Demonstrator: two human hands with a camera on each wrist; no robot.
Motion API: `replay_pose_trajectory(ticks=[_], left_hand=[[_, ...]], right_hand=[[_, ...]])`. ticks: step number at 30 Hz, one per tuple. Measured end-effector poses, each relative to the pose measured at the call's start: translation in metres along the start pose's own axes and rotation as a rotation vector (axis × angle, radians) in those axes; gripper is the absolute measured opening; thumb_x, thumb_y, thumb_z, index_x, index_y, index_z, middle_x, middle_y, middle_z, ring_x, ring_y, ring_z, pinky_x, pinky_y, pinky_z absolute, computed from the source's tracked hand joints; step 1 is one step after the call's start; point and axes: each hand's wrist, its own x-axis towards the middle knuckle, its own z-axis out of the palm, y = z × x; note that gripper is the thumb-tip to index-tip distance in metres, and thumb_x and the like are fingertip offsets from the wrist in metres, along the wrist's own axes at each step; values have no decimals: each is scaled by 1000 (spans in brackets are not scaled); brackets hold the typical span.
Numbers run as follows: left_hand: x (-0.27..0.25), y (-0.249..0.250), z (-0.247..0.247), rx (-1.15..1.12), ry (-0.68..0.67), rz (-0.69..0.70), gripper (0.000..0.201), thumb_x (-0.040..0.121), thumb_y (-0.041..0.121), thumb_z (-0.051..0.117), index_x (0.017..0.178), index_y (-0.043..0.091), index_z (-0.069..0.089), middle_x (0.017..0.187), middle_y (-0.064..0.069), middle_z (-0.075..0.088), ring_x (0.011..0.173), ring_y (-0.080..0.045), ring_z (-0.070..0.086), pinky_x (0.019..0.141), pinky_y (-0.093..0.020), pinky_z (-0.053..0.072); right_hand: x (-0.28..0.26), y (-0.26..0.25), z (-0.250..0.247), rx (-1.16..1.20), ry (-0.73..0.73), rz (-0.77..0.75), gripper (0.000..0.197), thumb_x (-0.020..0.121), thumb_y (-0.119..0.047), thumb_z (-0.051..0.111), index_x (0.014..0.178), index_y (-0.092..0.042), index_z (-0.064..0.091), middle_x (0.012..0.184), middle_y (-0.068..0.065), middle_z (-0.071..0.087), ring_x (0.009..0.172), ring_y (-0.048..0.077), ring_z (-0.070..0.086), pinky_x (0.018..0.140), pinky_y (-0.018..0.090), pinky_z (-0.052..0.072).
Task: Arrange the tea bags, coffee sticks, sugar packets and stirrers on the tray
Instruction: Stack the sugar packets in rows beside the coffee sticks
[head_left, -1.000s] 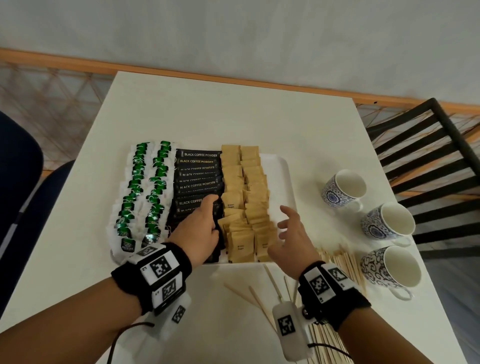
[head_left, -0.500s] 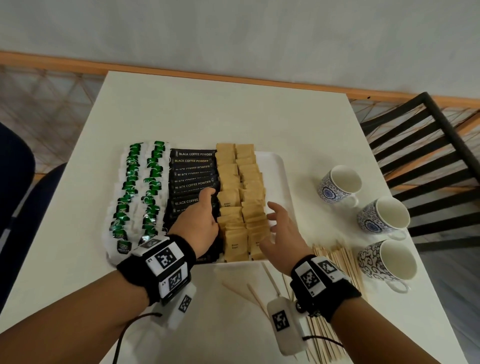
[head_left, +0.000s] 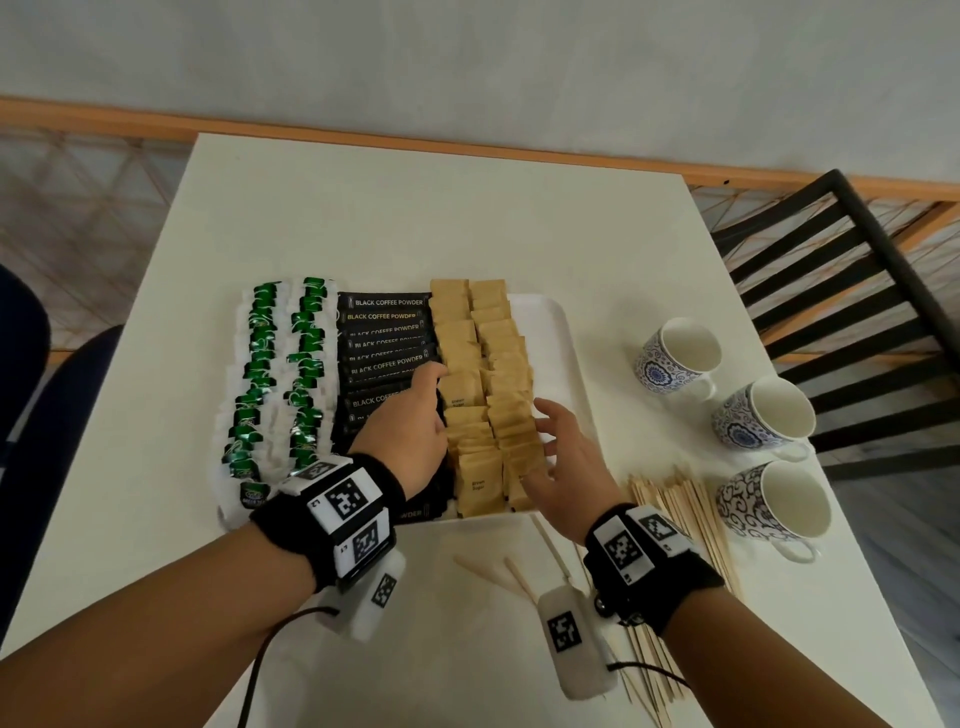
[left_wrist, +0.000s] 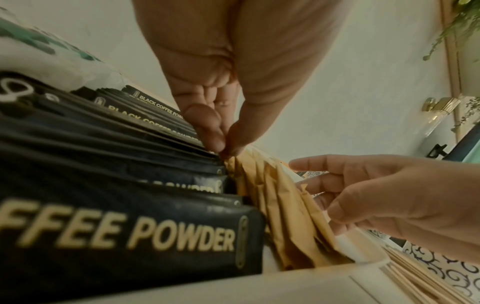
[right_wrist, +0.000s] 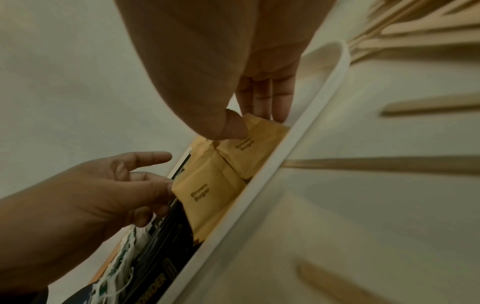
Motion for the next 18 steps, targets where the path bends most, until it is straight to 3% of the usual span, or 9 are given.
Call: replay_pose_trajectory(ticks=[2,6,10,14,18], left_hand=[[3,-3,0,3,-9,11,61,89,6,55,141,23,27,84,2,64,76,-13,61,79,-36,53],[0,-7,-5,-1,0,64,60,89,9,57,140,24,30,82,5,64,73,-9,59,75,-32,52],[-18,-6,-9,1,-24,229,44,89,13,59,128,26,45,80,7,59,68,-2,52,64,-17,42],[-42,0,3,114,-174,415,20,88,13,57,103,25,59,82,18,48,70,6,45,67,-17,38],[-69,3,28,245,-320,409,17,92,22,52,106,28,58,92,20,43,74,3,44,72,-16,39]], right_hand=[[-1,-2,1,-5,9,-6,64,85,-27,57,138,-36,23,126,-13,49,110,12,53,93,41,49],[-10,-3,-12,-3,1,49,67,86,-19,56,142,-30,23,127,-12,42,109,8,49,93,31,47],[-27,10,-33,-99,39,56,49,84,-10,55,127,-32,48,118,-11,55,97,4,54,90,26,47],[-48,31,-51,-150,45,64,34,85,-8,55,105,-34,63,103,-9,63,83,0,58,81,24,50],[-77,52,-61,-183,91,31,26,85,-14,62,104,-32,65,101,-7,61,78,1,57,79,27,51]])
